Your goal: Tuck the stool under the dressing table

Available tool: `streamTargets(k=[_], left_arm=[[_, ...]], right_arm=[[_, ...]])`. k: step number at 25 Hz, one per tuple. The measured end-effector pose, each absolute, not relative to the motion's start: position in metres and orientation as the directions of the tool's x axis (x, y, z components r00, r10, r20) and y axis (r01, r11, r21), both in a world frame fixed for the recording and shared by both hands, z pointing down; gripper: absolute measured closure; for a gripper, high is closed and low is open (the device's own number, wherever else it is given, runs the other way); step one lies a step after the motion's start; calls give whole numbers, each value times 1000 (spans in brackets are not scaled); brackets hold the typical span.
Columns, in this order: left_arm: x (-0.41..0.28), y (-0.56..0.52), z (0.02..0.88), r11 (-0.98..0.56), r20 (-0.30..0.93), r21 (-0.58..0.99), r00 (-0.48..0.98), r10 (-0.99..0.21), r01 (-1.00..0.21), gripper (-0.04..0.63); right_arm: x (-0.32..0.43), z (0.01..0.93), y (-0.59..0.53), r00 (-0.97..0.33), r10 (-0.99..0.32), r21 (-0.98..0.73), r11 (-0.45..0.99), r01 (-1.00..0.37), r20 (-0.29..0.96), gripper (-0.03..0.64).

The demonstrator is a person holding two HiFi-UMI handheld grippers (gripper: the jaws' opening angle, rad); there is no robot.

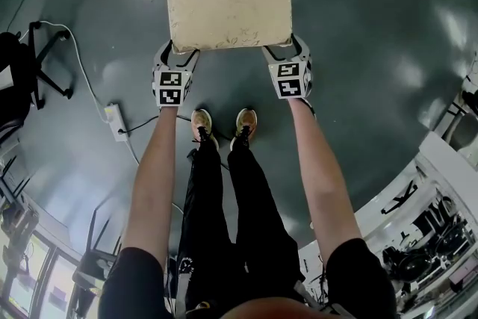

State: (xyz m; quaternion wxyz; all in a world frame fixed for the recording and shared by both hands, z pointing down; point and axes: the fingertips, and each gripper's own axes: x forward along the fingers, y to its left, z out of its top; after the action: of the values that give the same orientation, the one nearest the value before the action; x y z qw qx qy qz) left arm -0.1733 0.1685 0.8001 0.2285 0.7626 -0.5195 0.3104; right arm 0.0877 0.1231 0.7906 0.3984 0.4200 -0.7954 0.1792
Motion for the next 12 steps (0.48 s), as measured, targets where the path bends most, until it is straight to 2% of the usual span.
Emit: streamTargets(k=[12], left_arm=[[-168,127,801,-343,709,25,259,-656,-939,239]], right_arm=[[93,790,82,-297,-531,53,547,-836,794,225]])
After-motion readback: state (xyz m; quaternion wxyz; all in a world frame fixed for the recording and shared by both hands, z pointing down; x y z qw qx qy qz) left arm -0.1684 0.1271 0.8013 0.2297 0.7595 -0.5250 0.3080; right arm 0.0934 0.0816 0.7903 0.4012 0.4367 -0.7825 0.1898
